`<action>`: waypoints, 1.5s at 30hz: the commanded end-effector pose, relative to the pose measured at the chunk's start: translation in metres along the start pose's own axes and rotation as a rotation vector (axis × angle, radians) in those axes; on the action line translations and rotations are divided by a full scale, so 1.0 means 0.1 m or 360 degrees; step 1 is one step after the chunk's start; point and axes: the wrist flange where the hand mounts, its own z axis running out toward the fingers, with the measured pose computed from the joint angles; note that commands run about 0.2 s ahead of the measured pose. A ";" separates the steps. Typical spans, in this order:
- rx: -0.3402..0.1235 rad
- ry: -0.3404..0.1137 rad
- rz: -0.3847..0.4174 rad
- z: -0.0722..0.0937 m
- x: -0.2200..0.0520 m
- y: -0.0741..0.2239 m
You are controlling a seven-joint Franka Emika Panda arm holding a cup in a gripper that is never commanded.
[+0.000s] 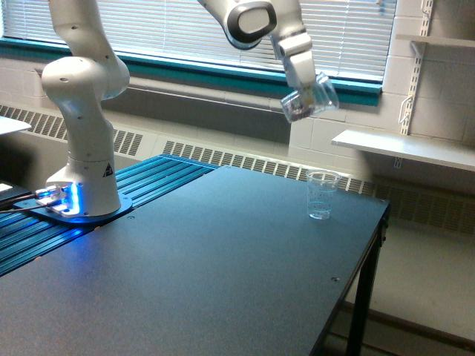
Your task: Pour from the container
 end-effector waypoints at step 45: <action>-0.0076 -0.0433 0.0117 1.18 -0.44 -0.23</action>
